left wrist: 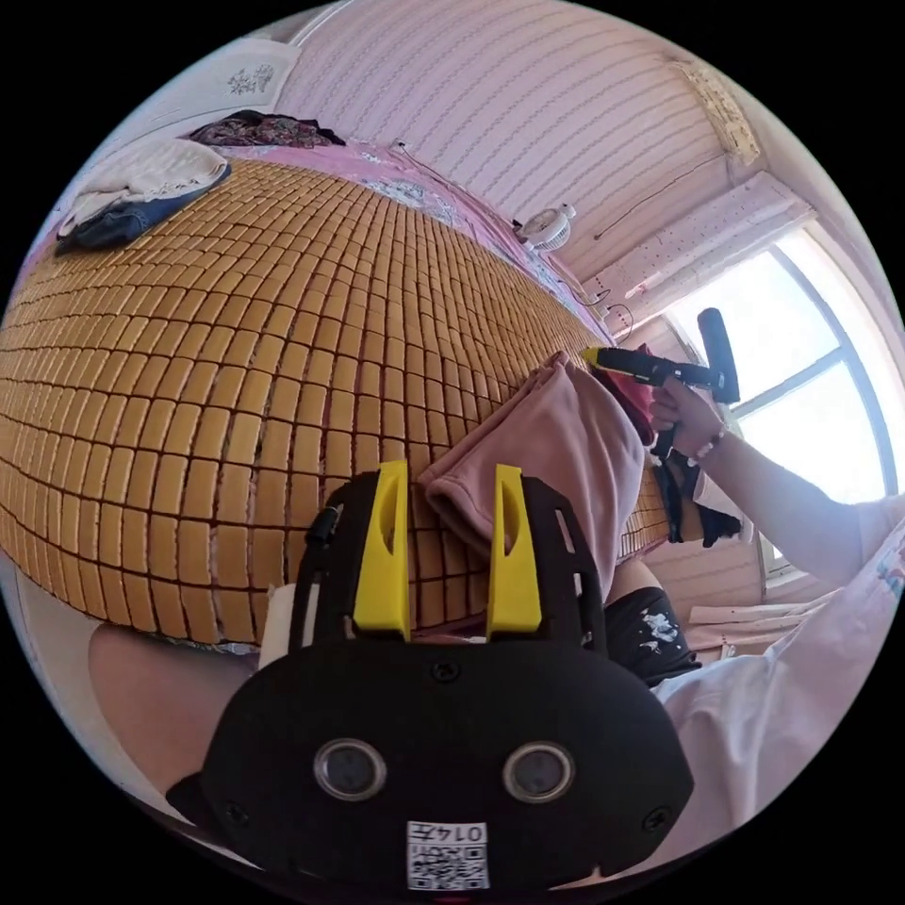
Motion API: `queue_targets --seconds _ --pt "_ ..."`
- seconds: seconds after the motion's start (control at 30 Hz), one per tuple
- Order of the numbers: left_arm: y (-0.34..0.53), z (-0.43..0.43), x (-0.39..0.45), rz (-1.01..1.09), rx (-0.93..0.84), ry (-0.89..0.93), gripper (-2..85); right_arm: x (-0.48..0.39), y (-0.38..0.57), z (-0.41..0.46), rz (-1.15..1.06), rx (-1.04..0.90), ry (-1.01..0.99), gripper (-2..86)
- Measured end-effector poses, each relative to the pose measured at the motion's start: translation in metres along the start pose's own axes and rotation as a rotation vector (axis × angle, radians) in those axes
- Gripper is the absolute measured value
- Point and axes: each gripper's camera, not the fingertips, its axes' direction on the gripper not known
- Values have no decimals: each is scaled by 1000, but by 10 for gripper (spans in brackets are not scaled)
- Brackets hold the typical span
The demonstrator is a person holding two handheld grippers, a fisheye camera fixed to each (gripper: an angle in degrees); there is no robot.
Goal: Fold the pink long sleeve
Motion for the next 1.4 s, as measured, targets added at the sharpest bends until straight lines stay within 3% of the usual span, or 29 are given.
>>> queue_targets --seconds 0.07,0.27,0.43,0.57,0.67,0.9,1.1,1.23,1.4 --pt "4 17 12 59 -49 -46 153 7 1 -9 -33 -1 22 112" --pt "16 57 31 172 -169 -69 146 47 -13 35 -51 -339 115 174" --pt "23 61 30 147 -242 -52 112 116 -7 45 207 -406 -324 120" --pt "40 62 29 145 -285 25 64 130 10 30 144 -372 -396 82" --pt "61 39 45 190 -267 9 50 134 32 -2 65 -250 -432 72" --pt "120 -60 125 423 -159 10 48 169 156 -89 91 212 -730 68" --pt "149 -113 224 712 -126 -4 46 192 277 -139 210 555 -810 67" --pt "144 -106 278 842 -105 56 46 214 324 -184 237 658 -729 67" --pt "106 -57 336 876 -83 261 45 254 316 -284 133 612 -492 66"
